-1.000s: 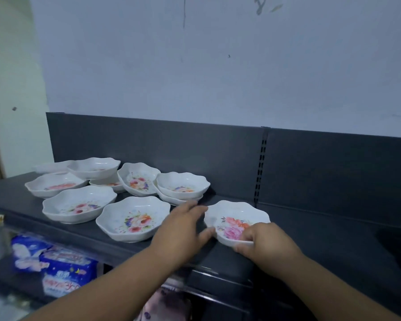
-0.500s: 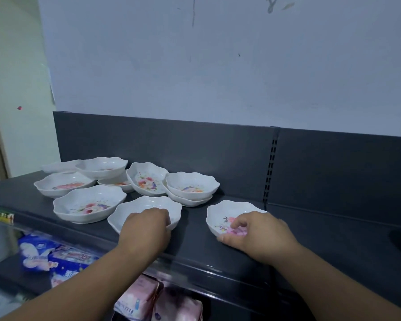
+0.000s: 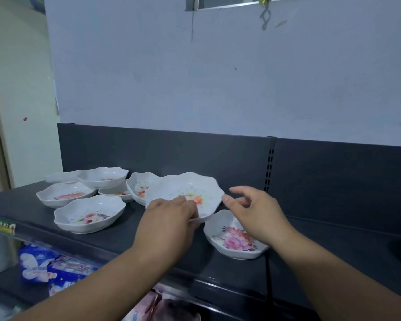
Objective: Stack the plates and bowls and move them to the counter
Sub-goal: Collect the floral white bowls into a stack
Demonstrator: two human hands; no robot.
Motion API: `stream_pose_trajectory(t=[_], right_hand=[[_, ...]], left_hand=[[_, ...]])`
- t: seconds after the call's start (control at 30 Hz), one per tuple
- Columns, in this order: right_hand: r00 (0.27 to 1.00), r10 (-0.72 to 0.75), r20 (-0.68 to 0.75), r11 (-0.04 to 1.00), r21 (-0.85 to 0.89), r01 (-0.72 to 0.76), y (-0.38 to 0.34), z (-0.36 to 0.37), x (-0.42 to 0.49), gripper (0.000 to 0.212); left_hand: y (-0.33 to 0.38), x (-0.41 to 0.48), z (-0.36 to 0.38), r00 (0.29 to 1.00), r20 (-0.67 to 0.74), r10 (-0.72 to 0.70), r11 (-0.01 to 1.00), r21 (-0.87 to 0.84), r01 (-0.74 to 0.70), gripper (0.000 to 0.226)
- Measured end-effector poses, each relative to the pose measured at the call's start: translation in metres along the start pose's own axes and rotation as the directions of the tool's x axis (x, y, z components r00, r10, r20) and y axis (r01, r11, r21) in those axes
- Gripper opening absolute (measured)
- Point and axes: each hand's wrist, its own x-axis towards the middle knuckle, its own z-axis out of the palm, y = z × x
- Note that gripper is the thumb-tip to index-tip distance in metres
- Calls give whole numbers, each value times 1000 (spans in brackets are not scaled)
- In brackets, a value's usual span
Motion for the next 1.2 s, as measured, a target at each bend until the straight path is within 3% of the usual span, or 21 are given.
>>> stream_pose_trajectory(t=[0.17, 0.27, 0.37, 0.47, 0.53, 0.7, 0.9, 1.2], right_hand=[[986, 160, 52, 937, 307, -169, 10, -24, 5, 42], [976, 211, 50, 912, 350, -215, 20, -32, 1, 47], [961, 273, 48, 898, 344, -273, 32, -36, 1, 52], [947, 317, 50, 890, 329, -315, 45, -39, 0, 55], [940, 335, 61, 882, 332, -336, 50, -39, -2, 54], [927, 364, 90, 850, 375, -370, 57, -33, -5, 63], [912, 389, 129, 832, 377, -408, 60, -30, -7, 66], [903, 417, 103, 851, 305, -428, 75, -28, -8, 62]], left_hand=[[12, 14, 24, 983, -11, 184, 982, -38, -185, 31], [19, 13, 38, 980, -36, 197, 967, -158, -201, 28], [20, 11, 54, 997, 18, 78, 937, -342, -67, 29], [17, 8, 63, 958, 273, -88, 819, -528, 225, 79], [17, 9, 66, 923, 364, -126, 758, -565, 326, 100], [24, 7, 64, 865, 488, -119, 722, -556, 413, 93], [33, 5, 63, 854, 506, -120, 712, -556, 430, 94], [42, 5, 74, 825, 561, -58, 836, -424, 348, 95]])
